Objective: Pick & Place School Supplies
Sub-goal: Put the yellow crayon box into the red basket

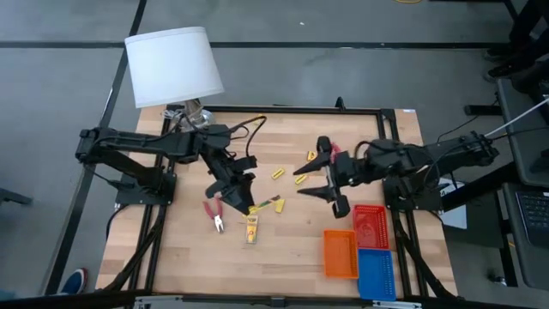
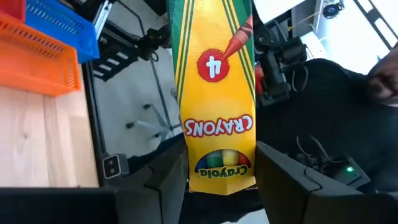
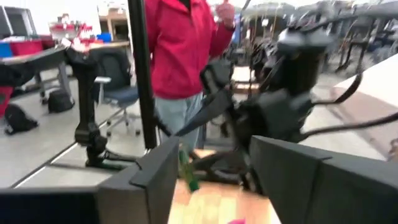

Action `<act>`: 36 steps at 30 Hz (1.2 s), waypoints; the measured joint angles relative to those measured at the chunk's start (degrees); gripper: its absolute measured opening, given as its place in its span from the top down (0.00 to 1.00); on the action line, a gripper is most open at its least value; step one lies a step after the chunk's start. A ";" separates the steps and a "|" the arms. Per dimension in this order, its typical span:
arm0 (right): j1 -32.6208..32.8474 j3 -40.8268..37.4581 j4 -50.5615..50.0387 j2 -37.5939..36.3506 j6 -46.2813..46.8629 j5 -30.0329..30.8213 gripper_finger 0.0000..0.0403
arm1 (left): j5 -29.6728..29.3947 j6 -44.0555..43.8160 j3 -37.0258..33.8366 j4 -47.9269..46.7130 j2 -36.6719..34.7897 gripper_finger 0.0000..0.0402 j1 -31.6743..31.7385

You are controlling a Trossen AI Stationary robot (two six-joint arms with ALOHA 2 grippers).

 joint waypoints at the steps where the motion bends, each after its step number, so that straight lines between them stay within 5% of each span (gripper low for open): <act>1: 0.37 0.97 -0.44 1.04 0.21 -0.02 0.47 | 0.02 0.00 0.00 0.58 -0.34 0.58 0.03; 15: 1.47 8.45 -0.37 10.96 3.66 -0.02 0.53 | 1.51 -0.44 0.02 3.29 -0.47 0.58 0.17; 36: 1.93 8.96 0.03 12.45 3.86 0.44 0.53 | 0.79 -1.58 0.02 5.92 -0.45 0.58 0.07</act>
